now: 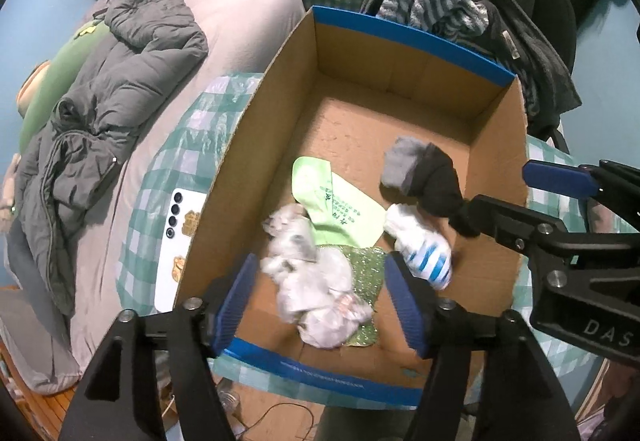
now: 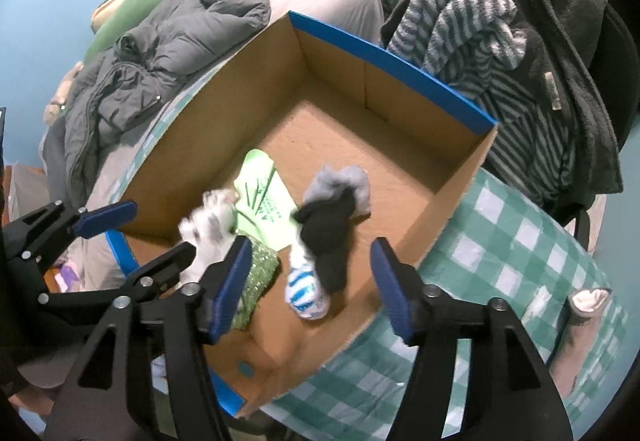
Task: Organize soft objects
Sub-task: 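Open both tools to drop the bag bundle and black sock into the box, then move the left tool to the small white piece while the right tool reaches the grey fleece sock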
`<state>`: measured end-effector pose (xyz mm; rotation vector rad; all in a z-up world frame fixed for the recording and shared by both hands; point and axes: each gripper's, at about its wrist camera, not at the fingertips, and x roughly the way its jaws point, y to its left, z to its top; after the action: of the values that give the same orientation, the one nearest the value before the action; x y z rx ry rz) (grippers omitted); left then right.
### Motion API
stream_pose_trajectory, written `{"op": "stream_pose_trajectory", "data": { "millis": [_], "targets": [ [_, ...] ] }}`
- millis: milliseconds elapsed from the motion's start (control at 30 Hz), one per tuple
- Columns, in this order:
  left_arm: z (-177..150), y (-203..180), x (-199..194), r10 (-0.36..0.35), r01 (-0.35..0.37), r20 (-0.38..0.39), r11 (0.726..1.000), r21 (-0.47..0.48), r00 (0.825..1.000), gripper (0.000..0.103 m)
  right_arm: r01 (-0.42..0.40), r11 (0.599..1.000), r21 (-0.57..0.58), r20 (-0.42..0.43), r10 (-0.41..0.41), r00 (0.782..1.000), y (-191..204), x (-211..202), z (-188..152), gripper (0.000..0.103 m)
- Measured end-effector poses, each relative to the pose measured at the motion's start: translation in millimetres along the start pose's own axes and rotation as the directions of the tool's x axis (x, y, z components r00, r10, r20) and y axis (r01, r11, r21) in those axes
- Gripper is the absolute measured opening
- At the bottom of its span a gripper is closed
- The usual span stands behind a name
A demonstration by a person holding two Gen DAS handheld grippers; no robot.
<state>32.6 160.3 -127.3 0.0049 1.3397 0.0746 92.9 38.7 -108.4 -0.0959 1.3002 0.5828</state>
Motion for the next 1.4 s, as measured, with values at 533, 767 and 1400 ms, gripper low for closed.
{"op": "stream_pose_trajectory", "data": {
  "millis": [533, 767, 1400],
  "targets": [
    [3.6, -25.6, -38.0, 0.015, -0.017, 0.056, 0.999, 0.029, 0.998, 0.077, -0.004, 0.999, 0.054, 0.04, 0.002, 0.999, -40.7, -46.7, -19.3, 0.073],
    [5.3, -48.7, -44.5, -0.009, 0.004, 0.059, 0.997, 0.08, 0.998, 0.077, 0.014, 0.994, 0.107, 0.059, -0.021, 0.998, -65.5, -66.3, -34.8, 0.074],
    [20.2, -124.7, -55.9, -0.065, 0.043, 0.084, 0.969, 0.241, 0.994, 0.077, 0.116, 0.938, 0.325, 0.033, -0.134, 0.99, -167.3, -98.8, -101.9, 0.074]
  ]
}}
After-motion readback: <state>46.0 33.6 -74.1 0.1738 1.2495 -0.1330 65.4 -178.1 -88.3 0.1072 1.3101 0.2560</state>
